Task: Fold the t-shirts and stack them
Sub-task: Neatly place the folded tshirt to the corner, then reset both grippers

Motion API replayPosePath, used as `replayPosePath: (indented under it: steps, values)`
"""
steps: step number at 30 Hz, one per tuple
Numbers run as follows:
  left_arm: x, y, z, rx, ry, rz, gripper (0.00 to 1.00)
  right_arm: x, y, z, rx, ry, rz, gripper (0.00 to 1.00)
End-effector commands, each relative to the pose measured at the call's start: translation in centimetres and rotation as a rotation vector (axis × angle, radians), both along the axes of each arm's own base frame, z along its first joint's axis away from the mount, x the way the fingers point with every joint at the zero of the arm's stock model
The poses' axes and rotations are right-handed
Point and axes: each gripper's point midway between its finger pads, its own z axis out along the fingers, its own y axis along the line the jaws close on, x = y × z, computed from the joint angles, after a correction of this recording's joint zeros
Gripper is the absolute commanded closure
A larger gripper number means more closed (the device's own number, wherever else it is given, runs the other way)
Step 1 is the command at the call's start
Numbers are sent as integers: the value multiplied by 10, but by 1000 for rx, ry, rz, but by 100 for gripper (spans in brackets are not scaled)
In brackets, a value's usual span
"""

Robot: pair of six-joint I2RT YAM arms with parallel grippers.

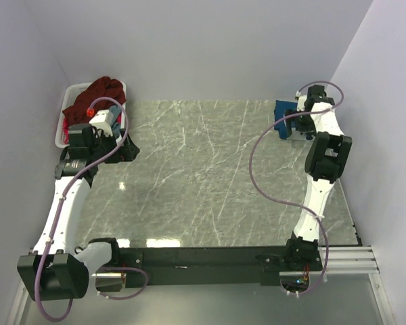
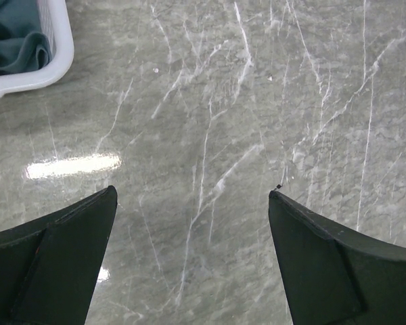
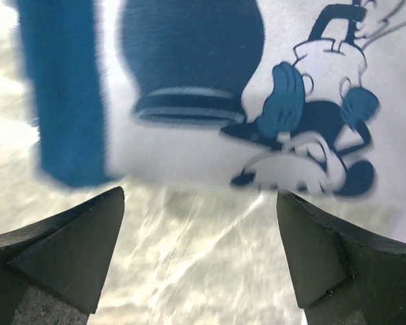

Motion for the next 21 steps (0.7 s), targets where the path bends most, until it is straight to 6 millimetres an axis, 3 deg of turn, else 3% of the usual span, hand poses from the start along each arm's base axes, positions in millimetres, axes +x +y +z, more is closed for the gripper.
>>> replayPosePath:
  steps: [1,2,4,5,7,9,10,11,12,15,16,17,18,20,21]
  values:
    - [7,0,36,22,-101,-26,1,13,18,108,27,-246,26,0]
    - [7,0,35,39,-89,-37,1,7,23,131,35,-283,35,0]
    - [11,2,42,61,-84,-53,1,-7,33,146,63,-282,54,0]
    - [15,4,44,87,-76,-65,1,-14,41,167,82,-315,74,0]
    - [20,7,42,107,-64,-62,1,-32,53,176,114,-298,93,0]
    - [26,8,36,124,-51,-73,1,-49,67,198,139,-324,125,0]
    - [27,8,35,126,-45,-77,1,-61,77,191,158,-289,142,0]
    - [30,8,31,123,-34,-84,1,-73,85,205,162,-311,156,0]
    - [30,6,28,121,-27,-96,0,-87,94,189,195,-266,166,0]
    - [29,0,9,104,3,-123,1,-117,119,199,241,-308,205,0]
    - [29,-1,4,106,4,-124,1,-131,127,177,268,-267,199,0]
    - [24,-3,-17,113,45,-124,1,-145,139,185,280,-299,224,0]
    - [22,-5,-25,119,59,-129,1,-161,147,161,299,-244,228,0]
    - [15,-6,-44,134,84,-128,0,-177,165,161,313,-279,264,0]
    - [11,-15,-48,136,85,-151,0,-192,170,141,326,-237,268,0]
